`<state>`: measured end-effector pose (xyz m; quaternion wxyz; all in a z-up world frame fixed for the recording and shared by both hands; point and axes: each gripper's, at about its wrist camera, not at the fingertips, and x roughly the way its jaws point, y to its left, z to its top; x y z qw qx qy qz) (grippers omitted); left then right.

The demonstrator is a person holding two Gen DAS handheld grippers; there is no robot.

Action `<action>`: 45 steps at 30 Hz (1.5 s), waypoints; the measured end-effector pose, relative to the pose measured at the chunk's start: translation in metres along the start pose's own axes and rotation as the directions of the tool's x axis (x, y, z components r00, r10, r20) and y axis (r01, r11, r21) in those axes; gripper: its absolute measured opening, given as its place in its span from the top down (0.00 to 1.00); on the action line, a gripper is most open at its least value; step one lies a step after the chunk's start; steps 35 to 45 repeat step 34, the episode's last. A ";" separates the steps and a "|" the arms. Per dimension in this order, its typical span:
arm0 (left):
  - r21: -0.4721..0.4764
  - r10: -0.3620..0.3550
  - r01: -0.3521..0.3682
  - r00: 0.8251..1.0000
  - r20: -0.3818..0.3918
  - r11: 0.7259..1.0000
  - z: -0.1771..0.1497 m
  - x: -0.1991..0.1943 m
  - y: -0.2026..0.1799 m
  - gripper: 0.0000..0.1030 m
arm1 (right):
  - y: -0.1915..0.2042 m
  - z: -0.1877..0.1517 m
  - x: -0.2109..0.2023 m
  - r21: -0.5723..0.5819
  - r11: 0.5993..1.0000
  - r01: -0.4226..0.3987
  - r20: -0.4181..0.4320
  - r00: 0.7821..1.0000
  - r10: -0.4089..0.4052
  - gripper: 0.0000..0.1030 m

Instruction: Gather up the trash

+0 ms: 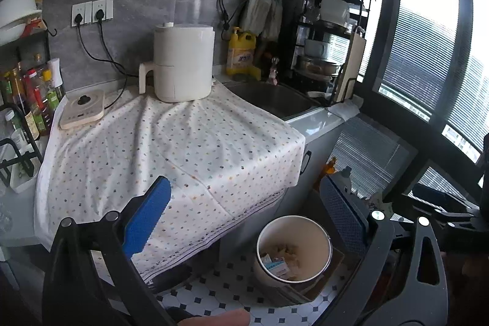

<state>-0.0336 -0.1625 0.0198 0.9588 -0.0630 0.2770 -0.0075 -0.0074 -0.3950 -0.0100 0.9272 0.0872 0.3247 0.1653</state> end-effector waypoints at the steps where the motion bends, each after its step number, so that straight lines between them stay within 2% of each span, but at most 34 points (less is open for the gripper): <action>1: 0.001 0.001 -0.001 1.000 0.004 1.000 0.000 -0.002 0.001 0.06 | 0.000 0.000 0.000 0.001 1.000 0.003 0.005 1.000 -0.003 0.08; 18: 0.000 -0.002 0.002 1.000 0.022 1.000 -0.001 -0.012 0.001 0.06 | 0.005 -0.007 -0.011 0.006 1.000 0.024 0.024 0.999 -0.024 0.08; 22: 0.005 0.013 -0.013 0.999 0.030 1.000 -0.002 -0.014 0.004 0.06 | 0.007 -0.010 -0.009 0.003 1.000 0.029 0.011 1.000 -0.029 0.08; 30: 0.007 -0.005 0.005 1.000 0.001 1.000 -0.002 -0.005 0.014 0.06 | 0.007 -0.013 0.000 0.016 0.999 0.036 -0.001 0.999 -0.036 0.08; 34: -0.016 -0.002 0.003 1.000 0.014 1.000 0.002 0.000 0.025 0.06 | 0.009 -0.013 0.010 0.013 0.998 0.054 -0.008 0.999 -0.054 0.08; 45: -0.016 -0.002 0.003 1.000 0.014 1.000 0.002 0.000 0.025 0.06 | 0.009 -0.013 0.010 0.013 0.998 0.054 -0.008 0.999 -0.054 0.08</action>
